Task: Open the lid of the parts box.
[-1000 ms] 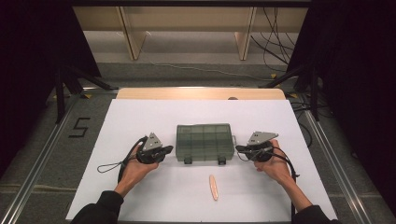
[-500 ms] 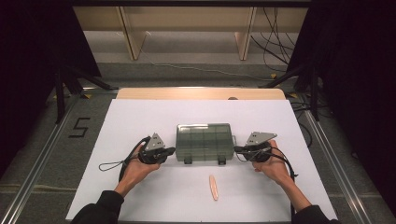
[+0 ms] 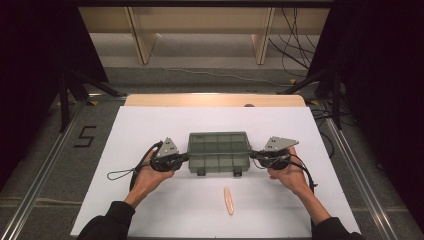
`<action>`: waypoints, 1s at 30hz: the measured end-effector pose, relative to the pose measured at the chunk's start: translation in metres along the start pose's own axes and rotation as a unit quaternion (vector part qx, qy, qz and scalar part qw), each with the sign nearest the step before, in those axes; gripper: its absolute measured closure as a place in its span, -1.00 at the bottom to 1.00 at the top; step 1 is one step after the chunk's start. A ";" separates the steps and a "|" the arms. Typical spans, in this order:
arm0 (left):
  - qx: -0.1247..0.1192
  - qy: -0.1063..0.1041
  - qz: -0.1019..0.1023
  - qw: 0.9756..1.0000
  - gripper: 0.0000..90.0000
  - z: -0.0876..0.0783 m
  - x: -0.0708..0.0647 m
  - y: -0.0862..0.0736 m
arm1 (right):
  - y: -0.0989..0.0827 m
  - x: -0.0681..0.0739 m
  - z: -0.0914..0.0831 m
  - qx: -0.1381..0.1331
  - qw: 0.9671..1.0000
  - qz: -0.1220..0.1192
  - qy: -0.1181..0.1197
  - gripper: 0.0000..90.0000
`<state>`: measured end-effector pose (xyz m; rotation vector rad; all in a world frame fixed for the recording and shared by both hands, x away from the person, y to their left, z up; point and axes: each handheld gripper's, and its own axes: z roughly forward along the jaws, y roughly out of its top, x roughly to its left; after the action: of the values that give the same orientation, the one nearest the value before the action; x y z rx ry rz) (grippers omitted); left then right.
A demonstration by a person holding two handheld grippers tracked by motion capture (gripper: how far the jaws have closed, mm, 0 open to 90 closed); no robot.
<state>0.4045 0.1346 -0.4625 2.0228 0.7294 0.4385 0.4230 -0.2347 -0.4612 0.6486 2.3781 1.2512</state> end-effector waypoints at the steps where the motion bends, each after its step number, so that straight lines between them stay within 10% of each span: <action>1: 0.006 0.000 0.004 1.000 1.00 -0.001 0.001 0.001 | 0.001 0.000 0.001 -0.005 1.000 -0.002 -0.002 1.00; 30: -0.044 0.032 -0.003 0.998 1.00 0.003 0.013 0.032 | 0.021 -0.015 0.010 -0.052 0.998 -0.003 -0.044 1.00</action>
<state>0.4265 0.1284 -0.4366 1.9306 0.7414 0.5255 0.4447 -0.2259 -0.4471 0.6500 2.2264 1.3077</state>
